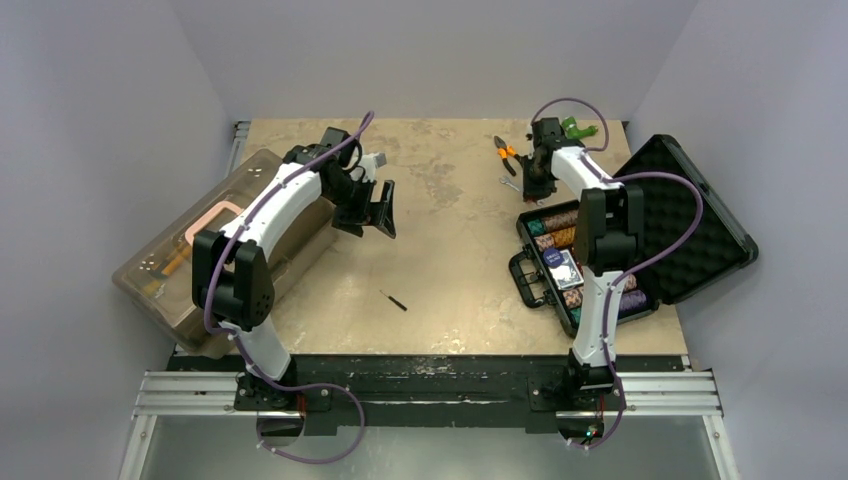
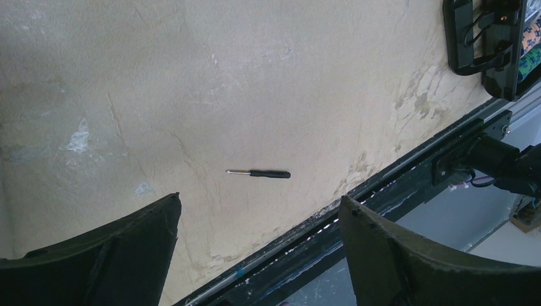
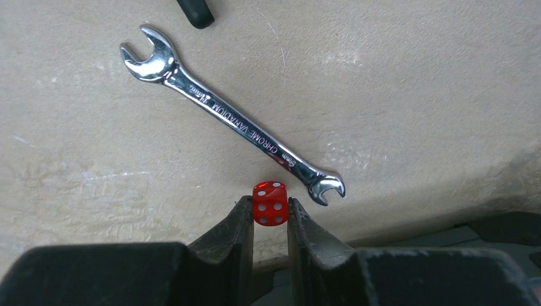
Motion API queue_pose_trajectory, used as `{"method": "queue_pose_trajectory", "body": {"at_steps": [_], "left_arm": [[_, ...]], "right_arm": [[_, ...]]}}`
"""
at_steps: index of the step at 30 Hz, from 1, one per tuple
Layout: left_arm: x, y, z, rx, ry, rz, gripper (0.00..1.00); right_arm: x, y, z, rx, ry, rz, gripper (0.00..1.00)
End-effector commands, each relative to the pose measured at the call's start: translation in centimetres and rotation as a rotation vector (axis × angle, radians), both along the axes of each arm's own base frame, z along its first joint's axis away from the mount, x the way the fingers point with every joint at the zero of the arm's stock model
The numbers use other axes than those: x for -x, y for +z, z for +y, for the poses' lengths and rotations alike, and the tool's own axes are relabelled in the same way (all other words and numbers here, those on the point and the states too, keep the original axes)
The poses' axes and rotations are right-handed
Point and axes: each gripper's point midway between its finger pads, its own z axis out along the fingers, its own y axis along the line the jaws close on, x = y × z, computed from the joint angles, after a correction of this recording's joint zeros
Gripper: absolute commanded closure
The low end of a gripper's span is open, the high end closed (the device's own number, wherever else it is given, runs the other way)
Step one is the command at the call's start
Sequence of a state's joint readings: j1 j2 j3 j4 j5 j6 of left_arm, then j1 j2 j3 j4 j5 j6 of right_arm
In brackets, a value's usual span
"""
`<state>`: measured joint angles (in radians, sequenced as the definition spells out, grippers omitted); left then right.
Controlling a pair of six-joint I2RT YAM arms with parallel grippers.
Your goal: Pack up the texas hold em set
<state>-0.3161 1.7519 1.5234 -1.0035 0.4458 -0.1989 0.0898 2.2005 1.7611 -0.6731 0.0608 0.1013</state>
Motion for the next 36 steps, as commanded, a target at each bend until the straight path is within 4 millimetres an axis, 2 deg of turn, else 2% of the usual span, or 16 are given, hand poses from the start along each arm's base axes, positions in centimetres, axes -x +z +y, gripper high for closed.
{"method": "queue_pose_trajectory", "body": {"at_steps": [1,7,10,12,14,16,19,21,24,29,36], "left_arm": [[-0.2,1.4,-0.1,0.028,0.007,-0.036,0.10],[0.3,1.3,-0.2,0.043,0.012,-0.023,0.09],[0.5,1.2,-0.3,0.052,0.012,-0.016,0.09],[0.7,1.1,-0.3,0.049,0.011,-0.016,0.10],[0.8,1.1,-0.2,0.045,0.014,-0.020,0.09],[1.0,0.9,0.1,0.035,0.015,-0.022,0.10],[1.2,0.9,0.4,0.020,0.017,-0.032,0.10],[1.1,1.1,0.6,0.012,0.020,-0.041,0.09],[1.1,1.0,0.7,0.008,0.018,-0.044,0.10],[1.0,1.1,0.8,0.000,0.020,-0.050,0.10],[0.8,1.2,0.8,-0.006,0.019,-0.049,0.10]], "right_arm": [[-1.1,7.3,1.0,-0.065,-0.068,-0.153,1.00],[1.9,13.1,0.1,-0.151,-0.309,-0.252,1.00],[4.7,14.3,-2.4,-0.159,-0.552,-0.278,1.00],[8.1,14.0,-4.9,-0.145,-0.794,-0.243,1.00],[12.3,12.1,-7.4,-0.109,-1.000,-0.164,1.00],[15.4,10.4,-9.1,-0.086,-1.114,-0.107,1.00],[18.1,7.9,-10.5,-0.090,-1.213,-0.052,1.00],[19.2,6.2,-10.9,-0.128,-1.269,-0.004,1.00],[18.4,4.8,-10.9,-0.211,-1.261,-0.009,1.00],[17.3,4.6,-11.3,-0.219,-1.257,-0.050,1.00],[16.3,3.8,-10.6,-0.265,-1.242,-0.026,1.00]]}}
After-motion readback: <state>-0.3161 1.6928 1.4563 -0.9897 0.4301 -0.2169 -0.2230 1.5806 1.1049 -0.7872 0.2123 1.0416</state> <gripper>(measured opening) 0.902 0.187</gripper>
